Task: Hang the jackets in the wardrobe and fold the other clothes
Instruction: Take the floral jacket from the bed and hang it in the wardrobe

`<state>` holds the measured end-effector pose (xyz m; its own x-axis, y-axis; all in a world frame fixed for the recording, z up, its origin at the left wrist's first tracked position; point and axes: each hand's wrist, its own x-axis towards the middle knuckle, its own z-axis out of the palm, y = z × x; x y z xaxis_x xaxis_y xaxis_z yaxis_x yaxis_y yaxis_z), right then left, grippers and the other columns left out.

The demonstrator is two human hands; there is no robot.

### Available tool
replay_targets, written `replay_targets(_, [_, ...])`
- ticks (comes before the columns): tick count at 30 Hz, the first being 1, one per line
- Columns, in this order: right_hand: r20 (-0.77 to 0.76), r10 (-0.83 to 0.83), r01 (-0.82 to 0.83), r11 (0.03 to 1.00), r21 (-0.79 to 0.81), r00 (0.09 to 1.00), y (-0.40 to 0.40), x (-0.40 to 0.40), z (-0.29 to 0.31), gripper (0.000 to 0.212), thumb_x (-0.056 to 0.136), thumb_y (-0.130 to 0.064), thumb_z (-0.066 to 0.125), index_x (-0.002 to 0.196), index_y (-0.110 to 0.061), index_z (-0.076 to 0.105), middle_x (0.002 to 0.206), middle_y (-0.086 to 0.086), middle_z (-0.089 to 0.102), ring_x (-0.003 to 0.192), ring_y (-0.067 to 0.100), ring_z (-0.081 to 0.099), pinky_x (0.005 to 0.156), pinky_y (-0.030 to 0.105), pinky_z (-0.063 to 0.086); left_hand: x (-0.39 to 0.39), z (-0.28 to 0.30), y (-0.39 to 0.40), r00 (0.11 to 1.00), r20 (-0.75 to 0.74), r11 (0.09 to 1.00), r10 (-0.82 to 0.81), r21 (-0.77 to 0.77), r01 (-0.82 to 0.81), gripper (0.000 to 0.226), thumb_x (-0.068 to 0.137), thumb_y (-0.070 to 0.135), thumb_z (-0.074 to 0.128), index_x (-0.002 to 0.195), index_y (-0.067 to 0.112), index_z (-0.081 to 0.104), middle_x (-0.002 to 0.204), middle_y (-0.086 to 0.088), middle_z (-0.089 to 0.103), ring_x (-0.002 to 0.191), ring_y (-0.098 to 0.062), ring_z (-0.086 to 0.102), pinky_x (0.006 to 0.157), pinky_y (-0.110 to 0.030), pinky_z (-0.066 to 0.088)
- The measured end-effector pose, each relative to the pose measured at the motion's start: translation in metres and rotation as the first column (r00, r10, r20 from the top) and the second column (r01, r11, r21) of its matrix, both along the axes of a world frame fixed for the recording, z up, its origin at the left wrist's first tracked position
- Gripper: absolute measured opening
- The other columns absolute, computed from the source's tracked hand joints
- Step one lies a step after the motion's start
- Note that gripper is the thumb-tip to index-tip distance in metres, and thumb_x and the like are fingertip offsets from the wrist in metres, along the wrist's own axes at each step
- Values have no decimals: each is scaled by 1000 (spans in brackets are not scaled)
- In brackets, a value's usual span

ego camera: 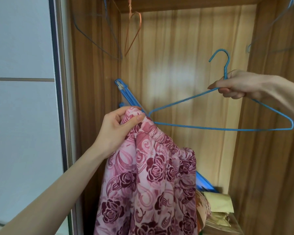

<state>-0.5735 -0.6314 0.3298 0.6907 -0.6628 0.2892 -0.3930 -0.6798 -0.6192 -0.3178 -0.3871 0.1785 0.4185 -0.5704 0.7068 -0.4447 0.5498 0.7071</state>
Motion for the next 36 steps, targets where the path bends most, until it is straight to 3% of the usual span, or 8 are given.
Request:
replay_targets(16, [-200,151,-171,981,-87,968,75,54,-33,48,98,-37,68,59,-15,51,49,-6,33,44,12,23,49,29,17,-21,-14,-22,991,127,976,-52,215,23,18,96,14,74,109,2,76,99,-12,80,95,-30,77,86,-37,64])
replay_targets(22, [-14,139,-139,990,-20,990,65,65,-74,48,98,-39,66,60,-14,51,44,-11,34,43,10,25,45,23,20,-14,-13,-22,914,398,905,83,354,-236,37,90,60,73,97,24,68,89,3,76,88,-17,75,88,-52,60])
replay_targets(25, [47,154,-144,976,-162,987,69,66,-83,54,99,-48,65,59,-12,60,45,-14,39,43,5,34,46,15,30,-16,-17,-25,839,500,857,216,315,-408,54,88,76,60,87,22,62,79,4,72,79,-14,71,84,-51,58])
replay_targets(27, [89,130,-98,950,-295,988,71,65,-90,54,99,-58,58,79,-10,72,55,-13,48,52,5,45,56,21,38,-17,-19,-26,817,504,847,282,270,-459,54,90,75,58,84,22,63,76,5,71,77,-12,70,83,-49,58])
replay_targets(29, [202,11,120,770,-626,979,66,61,-106,53,101,-60,52,116,-13,69,86,-5,64,80,17,59,71,34,44,-17,-19,-28,804,476,836,356,221,-502,48,89,71,62,81,24,64,75,8,71,76,-9,69,82,-47,58])
replay_targets(31, [379,60,321,420,-849,923,63,54,-127,46,103,-47,55,132,-11,60,112,7,64,98,32,57,77,41,41,-17,-20,-30,812,409,836,416,179,-518,45,86,69,65,80,25,66,76,11,71,77,-9,69,84,-47,57])
replay_targets(34, [161,404,113,141,-984,901,58,48,-165,10,98,-27,55,100,-18,58,99,6,55,75,30,52,67,34,23,-17,-18,-30,845,325,860,424,150,-488,52,84,72,64,81,20,65,76,7,71,80,-18,70,84,-51,57])
replay_targets(36, [-32,469,-23,-24,-999,883,51,49,-197,10,99,-25,55,99,-20,47,97,2,48,72,23,44,64,34,21,-18,-16,-29,871,295,887,393,130,-444,52,83,71,65,80,19,65,75,6,71,79,-20,71,83,-53,58])
